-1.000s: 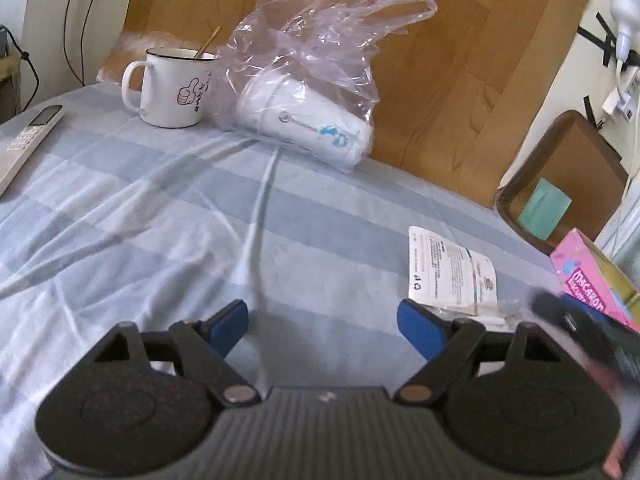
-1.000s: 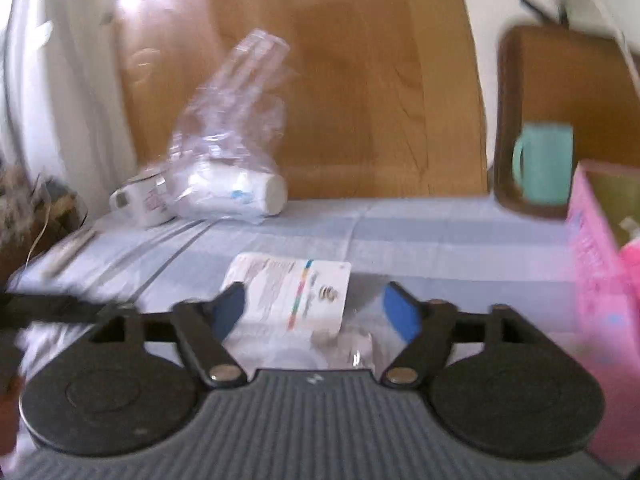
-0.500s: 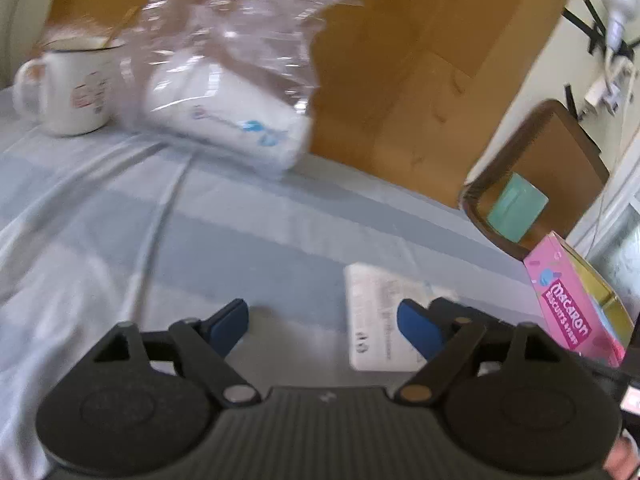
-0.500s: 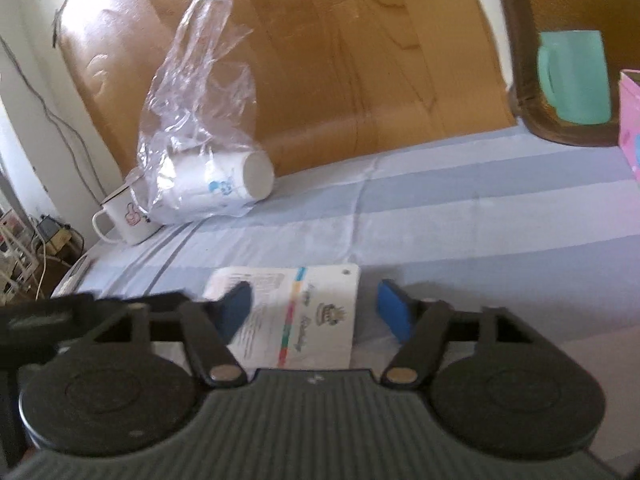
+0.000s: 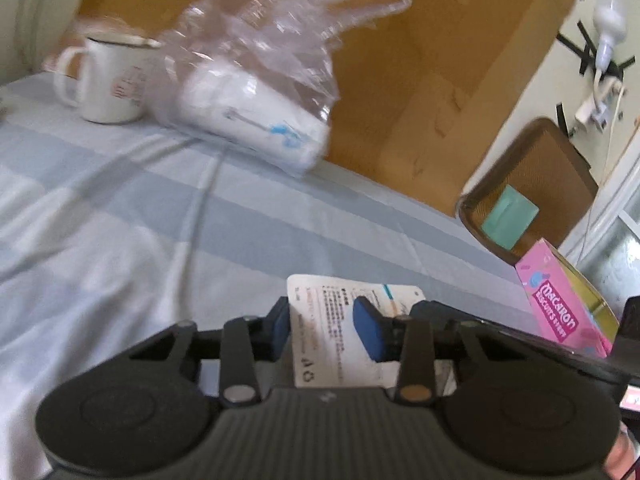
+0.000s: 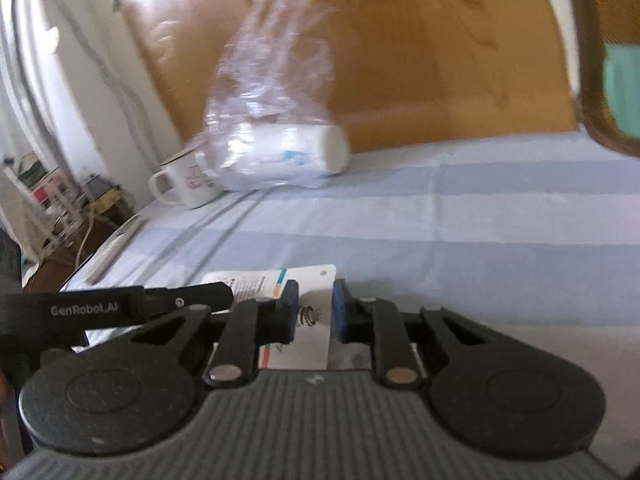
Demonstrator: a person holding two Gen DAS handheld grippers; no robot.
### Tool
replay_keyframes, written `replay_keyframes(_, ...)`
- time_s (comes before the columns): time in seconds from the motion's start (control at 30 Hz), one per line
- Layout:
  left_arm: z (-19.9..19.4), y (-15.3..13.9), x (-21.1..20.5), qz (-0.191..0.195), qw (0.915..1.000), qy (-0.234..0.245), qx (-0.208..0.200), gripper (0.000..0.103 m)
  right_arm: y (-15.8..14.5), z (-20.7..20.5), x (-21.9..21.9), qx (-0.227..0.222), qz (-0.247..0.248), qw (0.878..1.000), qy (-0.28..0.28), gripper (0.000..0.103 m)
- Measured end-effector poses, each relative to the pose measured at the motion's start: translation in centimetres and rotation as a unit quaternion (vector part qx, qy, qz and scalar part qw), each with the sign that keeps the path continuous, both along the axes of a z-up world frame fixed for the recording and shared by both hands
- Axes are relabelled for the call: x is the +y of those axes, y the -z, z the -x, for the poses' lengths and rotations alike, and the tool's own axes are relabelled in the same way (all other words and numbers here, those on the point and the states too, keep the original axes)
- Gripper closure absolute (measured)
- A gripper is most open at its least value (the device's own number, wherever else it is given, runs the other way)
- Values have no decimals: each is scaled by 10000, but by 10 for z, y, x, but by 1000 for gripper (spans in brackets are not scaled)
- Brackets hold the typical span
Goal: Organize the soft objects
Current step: 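Grasp a white paper card with the left gripper while the right gripper grasps another card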
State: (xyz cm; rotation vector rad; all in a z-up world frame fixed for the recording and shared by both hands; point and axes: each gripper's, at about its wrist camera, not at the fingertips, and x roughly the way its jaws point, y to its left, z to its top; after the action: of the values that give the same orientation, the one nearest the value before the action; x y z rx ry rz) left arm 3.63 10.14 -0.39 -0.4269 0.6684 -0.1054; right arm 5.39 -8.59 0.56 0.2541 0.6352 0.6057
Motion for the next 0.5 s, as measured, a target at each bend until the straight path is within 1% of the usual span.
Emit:
replay_keyframes(0.1,22,-11,12,31,9998,-164,-116,70,-17,21,10,-404,-22,9992,-46,84)
replay_keyframes(0.17,39,-24,19,101,9993,-223,-298,69,-29,38,12,-675,-93,9977,-42,85)
replay_keyframes(0.23,56,-37,21,67,9984,-223,-521,69,-38,55,11,-885,-152,9960,-8,85)
replay_keyframes(0.37,85,-55,15,-1,9965,-125,-827,69,-46,89,0,-1171,-251,9926,212,85)
replay_keyframes(0.5,102,-64,-4,-12,9956,109,-933,69,-43,122,-18,-1310,-158,9897,560,85)
